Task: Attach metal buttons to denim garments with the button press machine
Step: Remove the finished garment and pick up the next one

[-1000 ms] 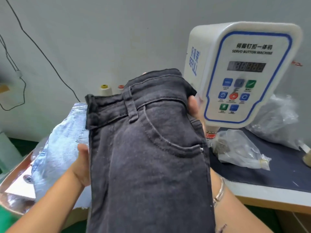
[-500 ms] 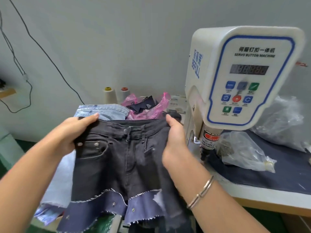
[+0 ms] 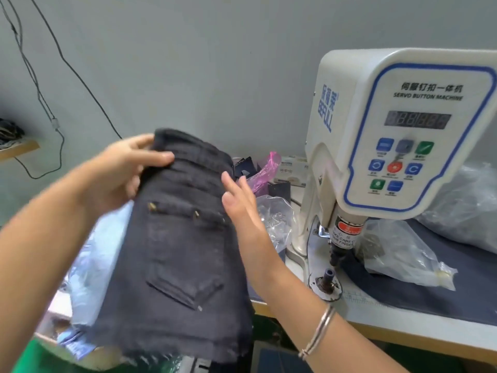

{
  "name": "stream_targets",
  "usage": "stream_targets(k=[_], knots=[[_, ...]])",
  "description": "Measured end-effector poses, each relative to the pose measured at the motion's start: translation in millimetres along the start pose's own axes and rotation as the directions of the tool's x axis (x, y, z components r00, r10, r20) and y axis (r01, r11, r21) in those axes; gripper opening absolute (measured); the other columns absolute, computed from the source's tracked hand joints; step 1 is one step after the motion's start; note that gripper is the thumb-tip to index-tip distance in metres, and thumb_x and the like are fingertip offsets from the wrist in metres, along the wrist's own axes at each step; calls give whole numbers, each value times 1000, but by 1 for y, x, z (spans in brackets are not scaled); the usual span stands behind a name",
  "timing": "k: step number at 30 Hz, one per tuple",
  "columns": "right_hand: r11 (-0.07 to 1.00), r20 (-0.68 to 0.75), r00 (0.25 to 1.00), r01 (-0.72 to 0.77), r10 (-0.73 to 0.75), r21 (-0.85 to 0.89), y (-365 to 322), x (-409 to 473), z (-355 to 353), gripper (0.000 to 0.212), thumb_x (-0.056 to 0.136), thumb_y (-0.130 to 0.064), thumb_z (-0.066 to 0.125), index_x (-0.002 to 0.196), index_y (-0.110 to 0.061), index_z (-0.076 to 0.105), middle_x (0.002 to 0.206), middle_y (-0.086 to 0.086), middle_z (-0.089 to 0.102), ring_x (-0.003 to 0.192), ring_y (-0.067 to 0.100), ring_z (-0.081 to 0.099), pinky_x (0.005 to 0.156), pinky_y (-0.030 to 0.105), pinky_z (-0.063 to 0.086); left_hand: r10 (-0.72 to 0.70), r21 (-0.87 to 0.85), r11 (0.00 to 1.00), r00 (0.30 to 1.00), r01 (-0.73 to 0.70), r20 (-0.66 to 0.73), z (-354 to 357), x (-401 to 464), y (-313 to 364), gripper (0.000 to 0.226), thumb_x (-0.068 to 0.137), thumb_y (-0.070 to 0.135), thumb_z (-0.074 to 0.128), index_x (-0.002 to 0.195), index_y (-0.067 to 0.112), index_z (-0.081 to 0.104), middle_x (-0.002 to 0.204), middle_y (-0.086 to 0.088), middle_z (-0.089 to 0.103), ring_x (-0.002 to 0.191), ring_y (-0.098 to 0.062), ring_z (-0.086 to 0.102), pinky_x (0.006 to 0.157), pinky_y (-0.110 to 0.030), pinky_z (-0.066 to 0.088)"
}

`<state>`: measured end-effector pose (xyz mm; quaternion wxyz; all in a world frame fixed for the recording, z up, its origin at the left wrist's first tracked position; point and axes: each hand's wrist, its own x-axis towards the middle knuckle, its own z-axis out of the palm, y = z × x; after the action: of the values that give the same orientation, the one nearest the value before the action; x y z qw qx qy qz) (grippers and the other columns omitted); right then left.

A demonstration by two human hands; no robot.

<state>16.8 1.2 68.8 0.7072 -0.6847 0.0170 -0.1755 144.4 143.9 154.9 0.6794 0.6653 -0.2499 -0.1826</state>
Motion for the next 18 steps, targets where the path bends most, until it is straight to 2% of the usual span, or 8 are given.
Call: stream_targets(k=[3, 4, 6, 8, 9, 12, 15, 18], knots=[[953, 56, 997, 66, -52, -296, 11, 9, 7, 48, 78, -66, 37, 125, -69, 31, 156, -27, 0, 139, -11, -12, 115, 46, -16, 108, 353, 935, 973, -30, -203, -44, 51, 18, 39, 88, 16, 63, 125, 25, 55, 95, 10, 73, 81, -4, 69, 65, -11, 51], [932, 85, 996, 69, -41, -355, 18, 16, 14, 58, 78, -68, 37, 134, -64, 27, 156, -25, -3, 139, -10, -13, 113, 45, -19, 143, 537, 842, 946, 38, -291, -59, 67, 15, 47, 88, 27, 67, 132, 27, 51, 103, 7, 68, 92, -8, 65, 76, -13, 48], [900, 151, 986, 5, 68, -437, 34, 28, 26, 73, 79, -69, 41, 145, -54, 15, 158, -18, -8, 144, 2, -11, 112, 47, -17, 161, 796, 559, 912, 231, -377, -81, 88, -8, 68, 83, 38, 72, 142, 23, 42, 125, -5, 60, 117, -23, 55, 99, -30, 42], [843, 220, 943, -100, 250, -529, 58, 35, 34, 80, 81, -71, 46, 146, -52, 3, 158, -12, -19, 146, 16, -13, 112, 51, -15, 48, 894, 292, 928, 340, -369, -90, 94, -51, 78, 84, 44, 70, 147, 17, 34, 141, -15, 50, 130, -33, 45, 107, -41, 37], [798, 243, 912, -133, 331, -587, 73, 35, 35, 83, 81, -70, 49, 145, -53, -1, 156, -12, -25, 146, 21, -16, 113, 51, -13, -61, 890, 244, 922, 385, -382, -87, 93, -73, 81, 84, 48, 67, 148, 14, 32, 143, -17, 46, 131, -35, 43, 105, -41, 38], [810, 214, 904, -203, 371, -550, 107, 31, 35, 90, 81, -58, 62, 146, -52, 0, 155, -12, -27, 147, 21, -8, 118, 38, 5, -294, 754, 395, 849, 526, -439, -77, 80, -118, 75, 81, 59, 65, 134, 10, 47, 136, -15, 52, 124, -33, 48, 96, -39, 42], [892, 41, 944, -294, 328, -344, 111, 35, 28, 88, 83, -43, 66, 151, -37, 10, 157, -1, 16, 143, 12, 22, 105, 19, 21, -352, 606, 576, 835, 549, -423, -88, 69, -137, 74, 81, 58, 66, 139, 17, 43, 134, -11, 51, 127, -31, 46, 103, -43, 38], [864, 16, 933, -327, 360, -384, 111, 44, 20, 83, 84, -39, 65, 152, -32, 17, 129, -2, 46, 116, 11, 49, 98, 24, 37, -494, 408, 685, 797, 603, -347, -108, 59, -136, 64, 83, 44, 68, 132, 8, 49, 107, -12, 56, 101, -32, 54, 87, -39, 41]])
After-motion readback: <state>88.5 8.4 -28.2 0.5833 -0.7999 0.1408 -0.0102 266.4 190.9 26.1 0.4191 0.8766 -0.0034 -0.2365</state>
